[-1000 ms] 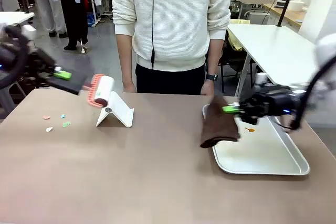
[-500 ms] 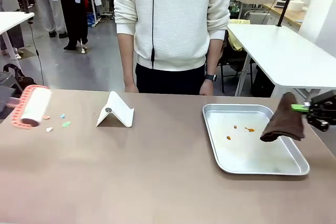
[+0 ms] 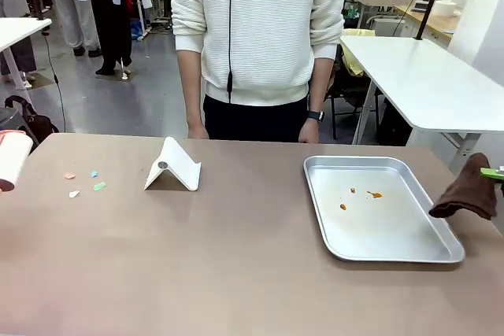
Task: Clean the surface of the table.
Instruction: Hold the Lint Roller with your left hand and the towel with your right hand.
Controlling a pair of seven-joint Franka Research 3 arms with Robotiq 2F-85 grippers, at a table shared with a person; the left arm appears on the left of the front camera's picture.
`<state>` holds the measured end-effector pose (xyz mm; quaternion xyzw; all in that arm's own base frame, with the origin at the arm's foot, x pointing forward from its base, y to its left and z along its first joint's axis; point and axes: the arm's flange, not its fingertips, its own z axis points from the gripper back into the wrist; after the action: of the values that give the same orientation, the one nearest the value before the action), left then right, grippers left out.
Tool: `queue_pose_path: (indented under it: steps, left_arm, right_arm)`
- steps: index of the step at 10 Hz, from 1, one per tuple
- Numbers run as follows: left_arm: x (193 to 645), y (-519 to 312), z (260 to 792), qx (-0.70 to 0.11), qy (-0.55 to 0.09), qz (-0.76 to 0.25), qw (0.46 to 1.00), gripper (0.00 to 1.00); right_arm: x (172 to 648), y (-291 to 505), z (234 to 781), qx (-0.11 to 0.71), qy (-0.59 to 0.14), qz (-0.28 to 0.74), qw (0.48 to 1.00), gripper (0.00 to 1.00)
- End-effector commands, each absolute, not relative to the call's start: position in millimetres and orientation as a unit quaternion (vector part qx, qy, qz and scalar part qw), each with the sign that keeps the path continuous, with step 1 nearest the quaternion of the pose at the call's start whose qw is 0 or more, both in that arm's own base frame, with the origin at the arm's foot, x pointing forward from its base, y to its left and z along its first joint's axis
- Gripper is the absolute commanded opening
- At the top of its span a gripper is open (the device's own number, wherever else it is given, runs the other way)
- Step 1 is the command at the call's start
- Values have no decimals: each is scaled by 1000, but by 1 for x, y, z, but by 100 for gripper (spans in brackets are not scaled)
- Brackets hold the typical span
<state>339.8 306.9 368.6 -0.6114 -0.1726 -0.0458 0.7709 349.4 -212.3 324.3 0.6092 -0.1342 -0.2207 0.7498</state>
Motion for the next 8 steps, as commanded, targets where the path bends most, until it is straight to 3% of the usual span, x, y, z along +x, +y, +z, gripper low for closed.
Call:
queue_pose_path:
  steps: [1,2,3,8]
  left_arm:
    - [345,304,374,-633,-174,17,754,0]
    - [340,307,369,-611,-173,-46,771,0]
    - [340,307,369,-611,-173,-46,771,0]
    - [340,307,369,-611,-173,-46,771,0]
  right_arm:
    - [353,-215,317,629,-164,-206,732,0]
    - [357,-208,316,621,-169,-205,738,0]
    - [347,-217,315,612,-140,-227,744,0]
    - [347,-217,315,612,-140,-227,744,0]
